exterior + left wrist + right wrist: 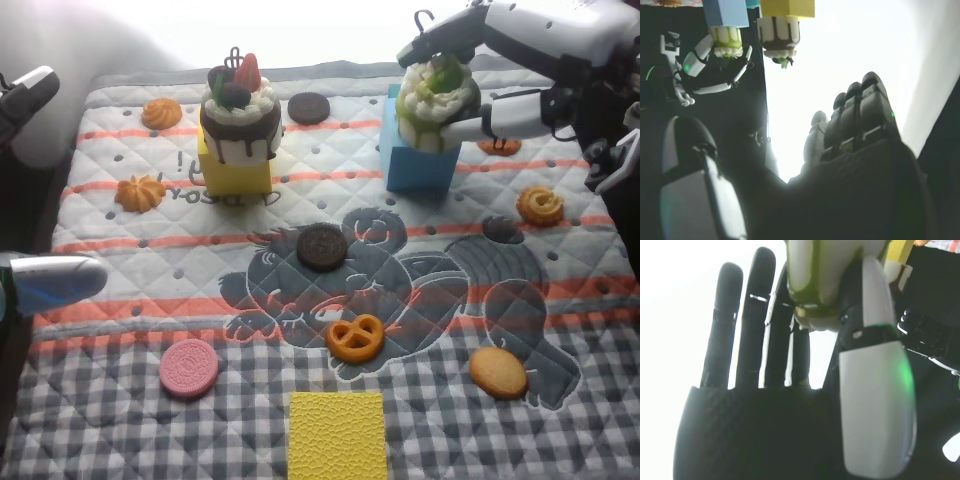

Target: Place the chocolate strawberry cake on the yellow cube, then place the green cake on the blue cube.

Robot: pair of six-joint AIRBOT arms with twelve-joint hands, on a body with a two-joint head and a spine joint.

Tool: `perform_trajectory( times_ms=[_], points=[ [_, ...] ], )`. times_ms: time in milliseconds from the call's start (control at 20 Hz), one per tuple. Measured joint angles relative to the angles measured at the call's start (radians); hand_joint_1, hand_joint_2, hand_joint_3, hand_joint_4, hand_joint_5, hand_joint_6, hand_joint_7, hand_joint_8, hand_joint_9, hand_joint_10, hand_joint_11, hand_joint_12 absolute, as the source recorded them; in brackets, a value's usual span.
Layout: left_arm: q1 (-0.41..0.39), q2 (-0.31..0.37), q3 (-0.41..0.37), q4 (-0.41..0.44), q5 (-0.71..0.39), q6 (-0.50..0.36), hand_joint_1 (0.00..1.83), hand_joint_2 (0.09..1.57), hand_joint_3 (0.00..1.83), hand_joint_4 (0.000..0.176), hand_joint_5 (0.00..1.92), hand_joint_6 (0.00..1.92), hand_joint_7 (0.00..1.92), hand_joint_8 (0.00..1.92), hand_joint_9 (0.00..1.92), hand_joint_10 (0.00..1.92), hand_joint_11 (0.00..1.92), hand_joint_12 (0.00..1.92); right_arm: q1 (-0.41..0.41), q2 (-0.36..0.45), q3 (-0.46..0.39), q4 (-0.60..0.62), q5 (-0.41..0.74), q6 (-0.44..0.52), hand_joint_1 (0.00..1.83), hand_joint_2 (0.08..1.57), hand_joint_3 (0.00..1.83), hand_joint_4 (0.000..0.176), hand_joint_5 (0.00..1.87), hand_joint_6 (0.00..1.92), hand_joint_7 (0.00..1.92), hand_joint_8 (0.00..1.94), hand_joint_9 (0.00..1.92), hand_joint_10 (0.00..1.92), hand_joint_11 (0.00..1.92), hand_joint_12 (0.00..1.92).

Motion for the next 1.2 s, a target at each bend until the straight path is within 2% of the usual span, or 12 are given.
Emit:
perform_trajectory(
  times_ms=[50,150,300,400,500,600,650,750,850,900,1050,1200],
  points=[
    [0.0,0.0,0.0,0.0,0.0,0.0,0.79,0.79,0.01,0.176,0.0,0.0,0.0,0.0,0.0,0.0,0.0,0.0,0.0,0.0,0.0,0.0,0.0,0.0,1.18,1.04,0.0,0.0,0.79,0.0,0.9,0.18,0.88,0.14,0.43,1.1],
    [0.0,0.0,0.0,-0.001,0.0,0.0,0.79,0.8,0.01,0.174,0.0,0.0,0.0,0.0,0.0,0.0,0.0,0.0,-0.001,0.0,0.0,0.0,-0.001,0.0,1.17,1.04,0.0,0.0,0.77,0.0,0.93,0.03,0.9,0.06,0.44,1.09],
    [0.002,0.0,0.0,0.0,0.0,-0.001,0.77,0.8,0.0,0.175,0.0,0.0,0.0,0.0,0.0,0.0,0.0,0.0,-0.001,0.0,0.0,0.0,-0.001,0.0,1.14,1.03,0.0,0.0,0.75,0.0,0.9,0.0,0.87,0.03,0.41,1.12],
    [0.007,0.0,0.0,-0.001,-0.002,-0.002,0.77,0.79,0.0,0.171,0.0,0.0,0.0,0.0,0.0,0.0,0.0,0.0,-0.001,0.0,0.0,0.0,0.0,0.0,1.11,1.03,0.0,0.006,0.77,0.0,0.88,0.0,0.86,0.02,0.39,1.16],
    [0.01,0.0,0.0,-0.005,0.0,-0.002,0.77,0.79,0.0,0.176,0.0,0.0,0.0,0.0,0.0,0.0,0.0,0.0,-0.001,0.0,-0.003,-0.002,0.0,0.0,1.11,1.02,0.0,0.021,0.8,0.01,0.9,0.0,0.87,0.02,0.36,1.19],
    [0.01,0.0,0.0,-0.004,-0.003,-0.002,0.78,0.8,0.0,0.176,0.0,0.0,0.0,0.0,0.0,0.0,0.0,0.0,-0.001,0.0,-0.006,-0.002,0.002,0.0,1.11,1.02,0.0,0.009,0.81,0.0,0.91,0.0,0.87,0.02,0.33,1.22],
    [0.01,0.0,0.0,-0.004,-0.005,-0.002,0.78,0.8,0.01,0.167,0.0,0.0,0.0,0.0,0.0,0.0,0.0,0.0,-0.001,0.0,-0.006,-0.002,0.004,0.0,1.12,1.01,0.0,0.003,0.81,0.0,0.89,0.0,0.86,0.01,0.33,1.2],
    [0.01,0.0,0.0,-0.004,-0.009,-0.007,0.78,0.8,0.0,0.17,0.0,0.0,0.0,0.0,0.0,0.0,0.0,0.0,-0.007,0.0,-0.006,0.005,0.011,-0.001,1.1,1.01,0.0,0.001,0.79,0.0,0.89,0.0,0.86,0.01,0.32,1.2],
    [0.014,0.0,0.0,-0.005,-0.014,-0.018,0.8,0.81,0.01,0.162,0.0,0.0,0.0,0.0,0.0,0.0,0.0,0.0,-0.022,0.001,-0.01,0.02,0.019,0.0,1.09,1.02,0.0,0.0,0.77,0.0,0.87,0.0,0.86,0.01,0.34,1.15],
    [0.018,0.0,0.0,-0.004,-0.016,-0.024,0.8,0.81,0.01,0.174,0.0,0.0,0.0,0.0,0.0,0.0,0.0,0.0,-0.026,0.001,-0.01,0.025,0.025,0.0,1.09,1.02,0.0,0.0,0.75,0.0,0.84,0.0,0.83,0.0,0.34,1.08],
    [0.029,0.0,0.0,-0.003,-0.024,-0.035,0.79,0.8,0.0,0.176,0.0,0.0,0.0,0.0,0.0,0.0,0.0,0.0,-0.044,0.003,-0.01,0.044,0.039,0.003,1.07,1.01,0.0,0.0,0.74,0.0,0.82,0.0,0.82,0.0,0.36,1.08],
    [0.034,0.0,0.0,-0.006,-0.037,-0.041,0.77,0.79,0.0,0.176,0.0,0.0,0.0,0.0,0.0,0.0,0.0,0.0,-0.063,0.005,-0.013,0.068,0.054,0.004,1.1,1.0,0.0,0.0,0.68,0.0,0.71,0.0,0.72,0.0,0.24,1.13]
  ],
)
